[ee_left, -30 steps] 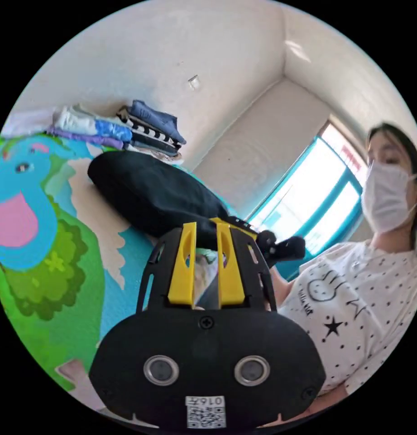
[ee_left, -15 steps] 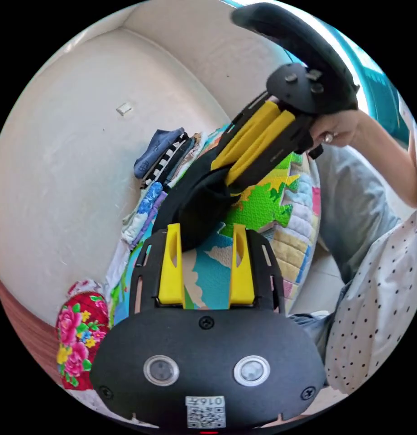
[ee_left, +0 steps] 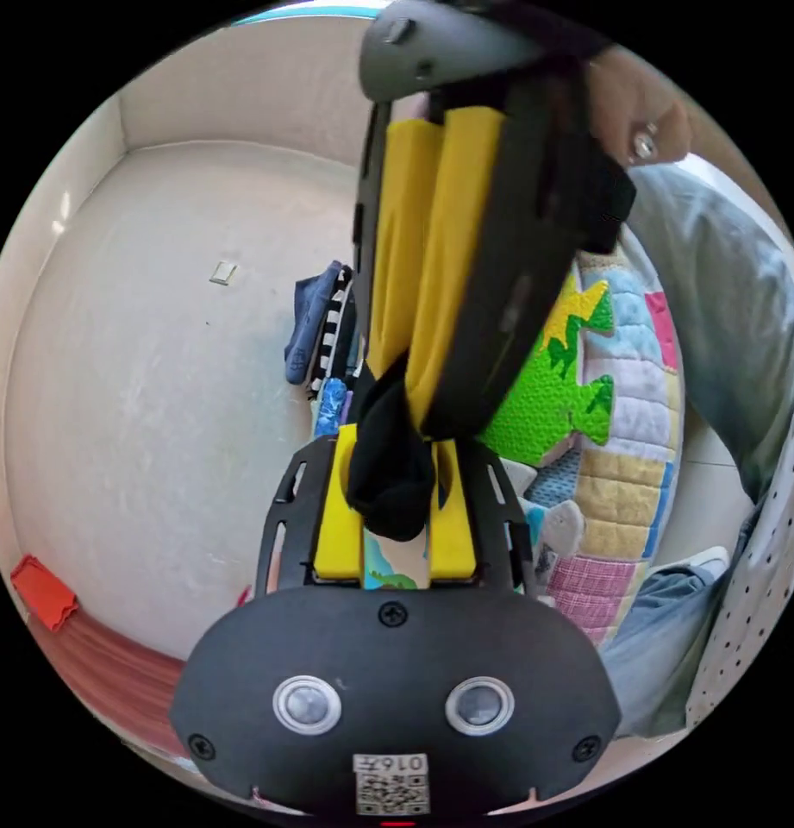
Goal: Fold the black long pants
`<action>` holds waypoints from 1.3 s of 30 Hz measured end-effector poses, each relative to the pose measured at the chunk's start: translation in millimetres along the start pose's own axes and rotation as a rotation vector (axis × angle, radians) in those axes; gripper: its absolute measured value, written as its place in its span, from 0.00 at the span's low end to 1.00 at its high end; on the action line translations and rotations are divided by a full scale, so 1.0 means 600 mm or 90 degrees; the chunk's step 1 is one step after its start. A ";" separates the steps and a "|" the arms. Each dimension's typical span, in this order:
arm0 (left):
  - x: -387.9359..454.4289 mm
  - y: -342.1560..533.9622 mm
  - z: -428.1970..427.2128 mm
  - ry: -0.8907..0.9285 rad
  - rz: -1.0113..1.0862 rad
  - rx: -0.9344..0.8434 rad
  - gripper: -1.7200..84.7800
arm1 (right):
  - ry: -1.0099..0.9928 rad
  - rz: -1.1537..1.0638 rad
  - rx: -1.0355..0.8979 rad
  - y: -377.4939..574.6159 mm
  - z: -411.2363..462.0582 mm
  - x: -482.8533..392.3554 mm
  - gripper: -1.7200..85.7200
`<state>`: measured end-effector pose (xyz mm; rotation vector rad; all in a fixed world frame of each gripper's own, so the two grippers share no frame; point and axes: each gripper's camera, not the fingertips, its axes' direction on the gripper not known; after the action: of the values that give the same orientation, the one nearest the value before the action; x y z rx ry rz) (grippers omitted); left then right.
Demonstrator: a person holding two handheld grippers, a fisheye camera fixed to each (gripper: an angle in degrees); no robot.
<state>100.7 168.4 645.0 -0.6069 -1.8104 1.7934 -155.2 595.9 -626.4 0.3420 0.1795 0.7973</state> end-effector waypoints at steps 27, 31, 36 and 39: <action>-0.286 0.127 0.224 0.391 -0.258 0.017 0.10 | 0.388 -0.259 -0.173 -0.292 0.148 -0.129 0.31; -0.296 0.139 0.247 0.394 -0.257 0.021 0.10 | 0.353 -0.234 -0.148 -0.317 0.165 -0.121 0.28; -0.302 0.154 0.283 0.393 -0.257 0.008 0.10 | 0.365 -0.290 -0.146 -0.360 0.199 -0.147 0.22; -0.306 0.164 0.302 0.388 -0.276 -0.004 0.10 | 0.362 -0.283 -0.151 -0.405 0.220 -0.150 0.21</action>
<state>121.1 -85.5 539.0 -0.6191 -1.3891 1.1517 -17.2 342.5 -590.0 -0.1577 0.6641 0.4485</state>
